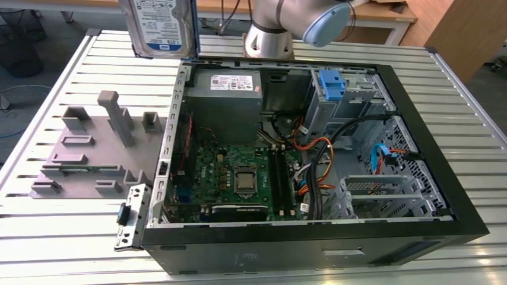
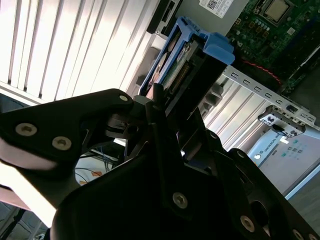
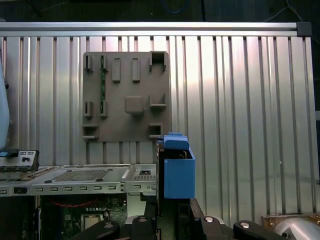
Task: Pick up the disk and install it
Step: 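Pick up the disk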
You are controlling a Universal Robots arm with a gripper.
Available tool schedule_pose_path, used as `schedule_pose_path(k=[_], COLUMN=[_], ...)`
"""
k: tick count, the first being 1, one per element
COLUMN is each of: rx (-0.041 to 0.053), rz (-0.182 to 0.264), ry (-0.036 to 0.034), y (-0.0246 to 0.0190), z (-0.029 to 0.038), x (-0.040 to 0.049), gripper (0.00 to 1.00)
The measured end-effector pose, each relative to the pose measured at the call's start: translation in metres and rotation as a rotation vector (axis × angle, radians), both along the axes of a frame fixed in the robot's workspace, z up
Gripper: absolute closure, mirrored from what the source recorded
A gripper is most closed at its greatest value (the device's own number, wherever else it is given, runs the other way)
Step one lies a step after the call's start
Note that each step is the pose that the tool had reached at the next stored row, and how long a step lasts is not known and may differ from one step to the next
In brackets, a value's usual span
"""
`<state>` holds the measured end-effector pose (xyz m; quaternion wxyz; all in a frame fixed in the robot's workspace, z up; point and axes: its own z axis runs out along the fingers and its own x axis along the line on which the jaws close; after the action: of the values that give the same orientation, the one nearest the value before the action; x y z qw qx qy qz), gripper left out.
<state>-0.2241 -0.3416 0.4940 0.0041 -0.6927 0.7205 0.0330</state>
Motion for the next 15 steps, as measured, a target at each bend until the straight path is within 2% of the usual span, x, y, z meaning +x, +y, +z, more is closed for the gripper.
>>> schedule_pose_path(k=[15], rx=[0.0], rz=[0.0], ry=[-0.0001], y=[0.0], z=[-0.0001], x=[0.0267], gripper=[0.65])
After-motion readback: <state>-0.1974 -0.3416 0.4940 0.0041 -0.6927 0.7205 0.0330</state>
